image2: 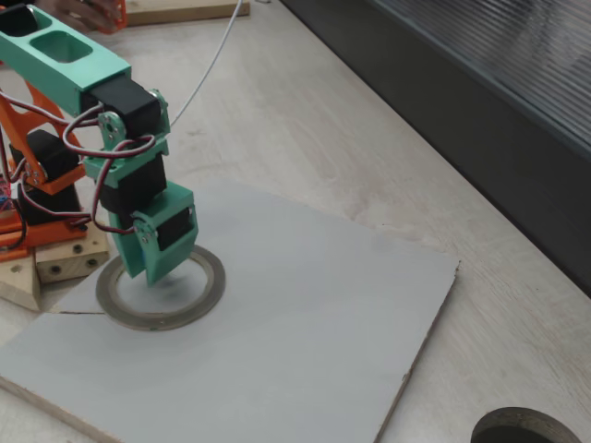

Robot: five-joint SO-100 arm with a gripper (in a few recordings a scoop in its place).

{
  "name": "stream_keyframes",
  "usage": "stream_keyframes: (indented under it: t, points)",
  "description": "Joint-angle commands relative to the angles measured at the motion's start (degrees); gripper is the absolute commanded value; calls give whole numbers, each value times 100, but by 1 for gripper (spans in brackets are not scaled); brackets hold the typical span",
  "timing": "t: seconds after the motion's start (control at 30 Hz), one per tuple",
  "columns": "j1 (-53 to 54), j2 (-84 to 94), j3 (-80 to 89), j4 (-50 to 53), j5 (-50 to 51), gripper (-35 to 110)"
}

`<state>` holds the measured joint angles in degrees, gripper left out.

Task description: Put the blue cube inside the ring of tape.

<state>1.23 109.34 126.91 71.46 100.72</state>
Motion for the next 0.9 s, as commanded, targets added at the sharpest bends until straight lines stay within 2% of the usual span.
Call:
stream_keyframes:
  t: [0.0, 0.87]
  points:
    - [-9, 229, 35, -26, 44, 3]
    - [0, 202, 79, -9, 18, 3]
